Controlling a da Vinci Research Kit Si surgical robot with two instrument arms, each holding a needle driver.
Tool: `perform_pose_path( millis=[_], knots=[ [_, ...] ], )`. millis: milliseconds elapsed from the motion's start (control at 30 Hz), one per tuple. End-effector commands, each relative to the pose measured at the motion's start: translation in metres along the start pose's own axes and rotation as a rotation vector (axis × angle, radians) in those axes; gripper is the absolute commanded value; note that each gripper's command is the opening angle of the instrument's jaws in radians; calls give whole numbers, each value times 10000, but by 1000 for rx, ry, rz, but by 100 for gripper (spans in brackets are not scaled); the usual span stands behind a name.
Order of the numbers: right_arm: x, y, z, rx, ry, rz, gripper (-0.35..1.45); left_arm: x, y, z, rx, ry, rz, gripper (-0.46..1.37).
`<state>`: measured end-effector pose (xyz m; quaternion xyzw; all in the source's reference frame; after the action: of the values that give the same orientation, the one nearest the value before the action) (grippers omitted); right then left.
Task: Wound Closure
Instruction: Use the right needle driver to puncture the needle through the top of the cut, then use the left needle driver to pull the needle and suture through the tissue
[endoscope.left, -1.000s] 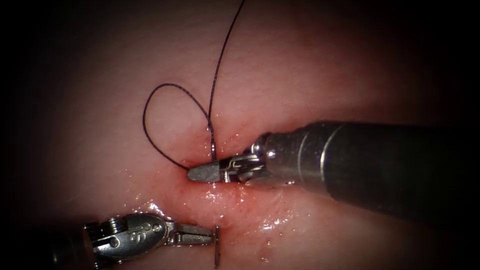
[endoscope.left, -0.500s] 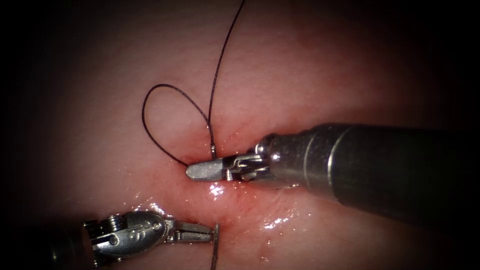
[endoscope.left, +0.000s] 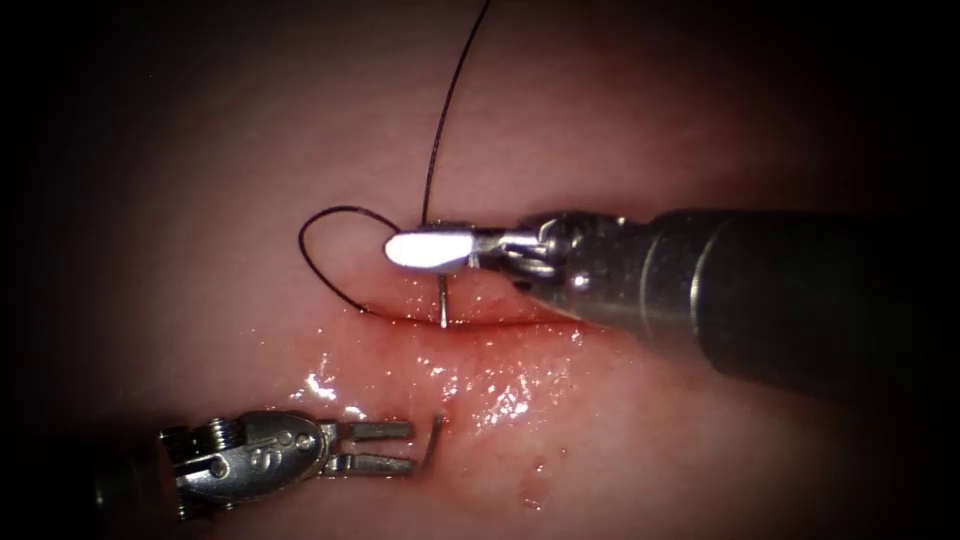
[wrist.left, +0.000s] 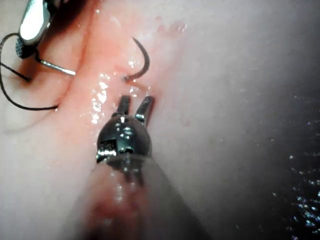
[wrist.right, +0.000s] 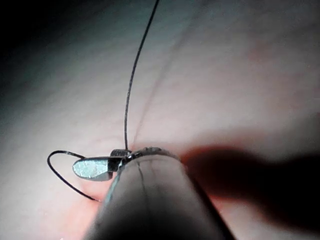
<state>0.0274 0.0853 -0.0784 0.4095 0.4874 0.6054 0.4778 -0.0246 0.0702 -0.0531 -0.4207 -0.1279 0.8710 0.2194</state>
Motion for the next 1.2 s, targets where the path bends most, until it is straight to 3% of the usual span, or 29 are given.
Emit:
perform_pose_path(
  millis=[33,233,600,833,1200],
  knots=[
    [-1,1,-1,0,-2,-11,114,-1,0,0,6,2,8,31],
    [19,14,-16,-70,-38,-123,116,5,-2,0,18,22,45,44],
    [42,27,-48,-63,-60,-246,123,13,-2,8,-21,43,66,43],
    [34,33,-57,-54,-72,-267,124,26,-3,14,-77,142,52,41],
    [14,51,-56,-54,-69,-306,125,46,1,14,-93,250,54,46]
  ],
)
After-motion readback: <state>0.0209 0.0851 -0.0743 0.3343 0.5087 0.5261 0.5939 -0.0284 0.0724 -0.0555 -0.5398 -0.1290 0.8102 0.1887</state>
